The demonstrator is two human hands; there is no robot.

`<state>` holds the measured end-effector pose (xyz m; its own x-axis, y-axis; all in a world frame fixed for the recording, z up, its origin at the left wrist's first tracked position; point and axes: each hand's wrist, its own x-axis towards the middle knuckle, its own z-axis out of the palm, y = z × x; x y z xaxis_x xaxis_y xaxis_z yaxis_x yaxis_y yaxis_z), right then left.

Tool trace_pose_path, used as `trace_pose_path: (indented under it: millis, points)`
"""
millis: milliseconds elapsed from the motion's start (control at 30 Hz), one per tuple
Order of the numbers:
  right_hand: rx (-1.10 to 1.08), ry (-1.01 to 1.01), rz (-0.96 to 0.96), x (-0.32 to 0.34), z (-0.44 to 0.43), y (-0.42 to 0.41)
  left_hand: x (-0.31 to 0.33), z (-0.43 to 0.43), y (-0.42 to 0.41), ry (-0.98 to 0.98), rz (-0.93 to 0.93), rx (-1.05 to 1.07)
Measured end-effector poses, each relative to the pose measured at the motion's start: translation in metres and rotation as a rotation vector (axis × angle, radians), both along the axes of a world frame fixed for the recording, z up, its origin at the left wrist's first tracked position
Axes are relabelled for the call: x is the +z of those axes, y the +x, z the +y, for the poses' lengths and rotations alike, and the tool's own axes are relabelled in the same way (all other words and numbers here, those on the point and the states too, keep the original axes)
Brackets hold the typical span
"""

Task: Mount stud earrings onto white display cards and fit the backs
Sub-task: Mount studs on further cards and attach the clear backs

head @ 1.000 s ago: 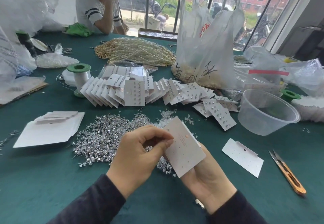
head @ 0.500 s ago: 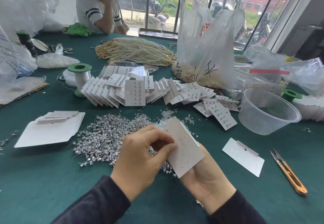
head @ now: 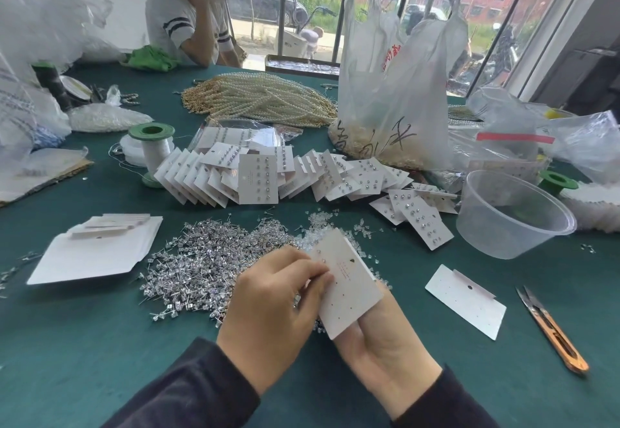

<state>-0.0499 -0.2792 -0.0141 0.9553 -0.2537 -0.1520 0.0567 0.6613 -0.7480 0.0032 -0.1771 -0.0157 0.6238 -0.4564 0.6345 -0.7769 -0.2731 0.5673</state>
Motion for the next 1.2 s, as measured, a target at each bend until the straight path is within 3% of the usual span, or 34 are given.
trace_pose_path:
  millis: [467,767,867,967,1067,1133,1200]
  points:
    - [-0.168,-0.086,0.130,-0.001,-0.002,0.002,0.003,0.007,-0.001,0.285,-0.094,-0.170]
    - [-0.201,-0.218,0.048,-0.005,0.000,-0.001,0.001,0.003,0.001,0.174,0.008,-0.109]
    - [-0.305,-0.616,0.048,-0.007,0.001,-0.001,0.004,0.000,0.000,-0.060,0.323,-0.106]
    - [-0.416,-1.019,0.060,-0.011,0.000,-0.001,0.009,-0.002,0.003,-0.389,0.968,-0.237]
    - [-0.510,-1.261,0.016,-0.012,-0.001,0.000,0.011,0.001,0.011,-0.706,1.528,-0.390]
    - [-0.551,-1.339,-0.009,-0.012,-0.003,0.000,0.012,0.002,0.014,-0.829,1.729,-0.452]
    - [-0.613,-1.438,-0.038,-0.013,-0.004,0.000,0.011,0.002,0.015,-0.868,1.811,-0.475]
